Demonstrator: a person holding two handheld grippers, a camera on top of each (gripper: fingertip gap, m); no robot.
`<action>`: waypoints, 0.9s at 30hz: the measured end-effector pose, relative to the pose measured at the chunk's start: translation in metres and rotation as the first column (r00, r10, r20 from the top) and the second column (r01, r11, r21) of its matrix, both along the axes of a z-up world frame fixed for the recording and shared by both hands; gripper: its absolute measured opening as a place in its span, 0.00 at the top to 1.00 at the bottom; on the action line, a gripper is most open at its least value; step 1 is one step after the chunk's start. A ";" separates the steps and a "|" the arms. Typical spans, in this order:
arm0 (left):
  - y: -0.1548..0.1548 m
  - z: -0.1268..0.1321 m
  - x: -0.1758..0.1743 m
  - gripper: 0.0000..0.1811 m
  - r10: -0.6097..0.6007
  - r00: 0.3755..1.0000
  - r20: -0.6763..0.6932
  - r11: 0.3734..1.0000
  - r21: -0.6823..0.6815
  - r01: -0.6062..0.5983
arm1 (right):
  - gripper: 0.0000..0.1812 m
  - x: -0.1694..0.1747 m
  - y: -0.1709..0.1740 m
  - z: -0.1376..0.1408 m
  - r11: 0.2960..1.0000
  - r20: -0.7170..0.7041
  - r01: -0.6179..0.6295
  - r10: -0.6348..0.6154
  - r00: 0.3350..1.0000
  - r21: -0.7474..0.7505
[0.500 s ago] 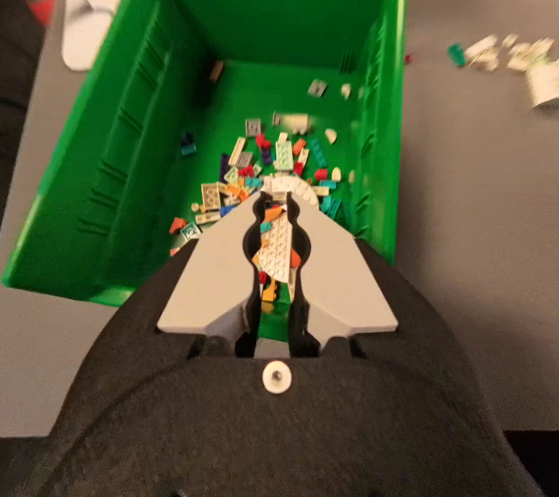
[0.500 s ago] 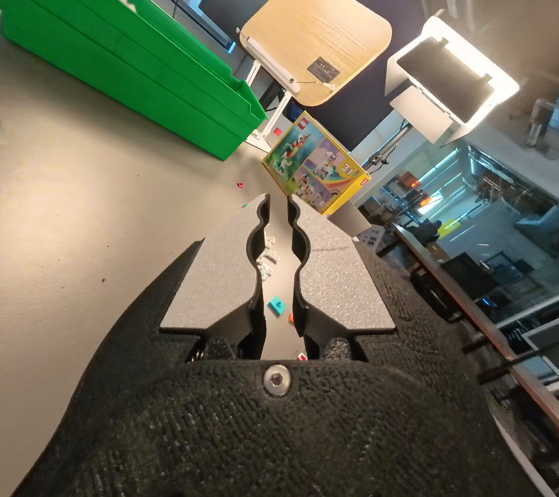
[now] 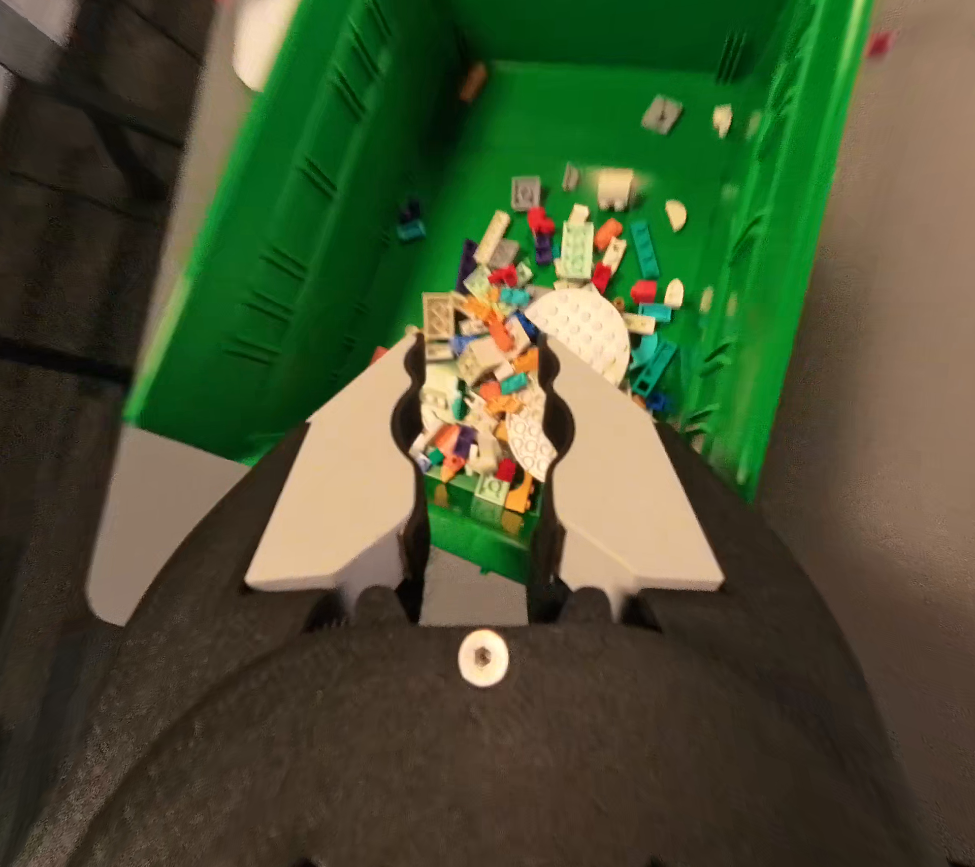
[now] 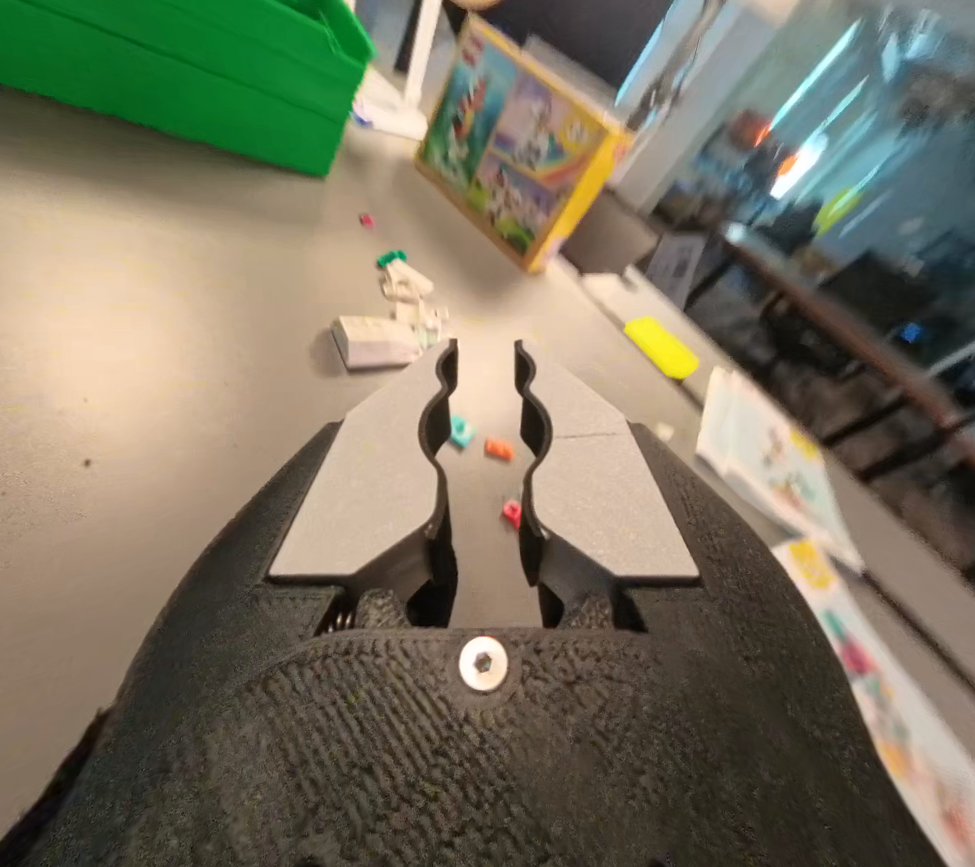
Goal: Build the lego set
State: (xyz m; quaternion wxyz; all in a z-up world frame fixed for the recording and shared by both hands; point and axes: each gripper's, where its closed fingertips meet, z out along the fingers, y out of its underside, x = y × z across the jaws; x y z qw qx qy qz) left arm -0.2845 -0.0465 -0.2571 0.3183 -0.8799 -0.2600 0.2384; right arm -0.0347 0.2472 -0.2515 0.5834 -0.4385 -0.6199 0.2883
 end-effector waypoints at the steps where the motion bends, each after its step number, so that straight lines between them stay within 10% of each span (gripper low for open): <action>1: 0.001 0.018 0.001 0.77 -0.003 0.998 -0.067 0.999 0.041 0.006 | 0.87 0.001 0.010 -0.010 0.997 0.064 0.030 -0.026 0.998 -0.065; 8: 0.048 0.112 0.081 0.78 -0.288 0.871 -0.397 0.852 0.309 0.422 | 0.78 0.008 0.006 -0.071 0.881 0.388 0.080 0.122 0.914 -0.466; 18: 0.117 0.091 0.201 0.82 -0.741 0.615 -0.268 0.477 0.434 0.764 | 0.92 -0.002 -0.011 -0.085 0.898 0.472 0.127 0.098 0.876 -0.422; 23: 0.140 0.057 0.227 0.82 -0.833 0.549 -0.070 0.437 0.526 0.730 | 0.92 -0.011 -0.046 -0.061 0.973 0.353 -0.200 0.229 0.907 -0.118; 27: 0.146 0.036 0.248 0.81 -0.882 0.460 0.102 0.424 0.598 0.680 | 0.92 -0.003 -0.114 -0.019 0.815 0.164 -0.453 0.423 0.891 0.361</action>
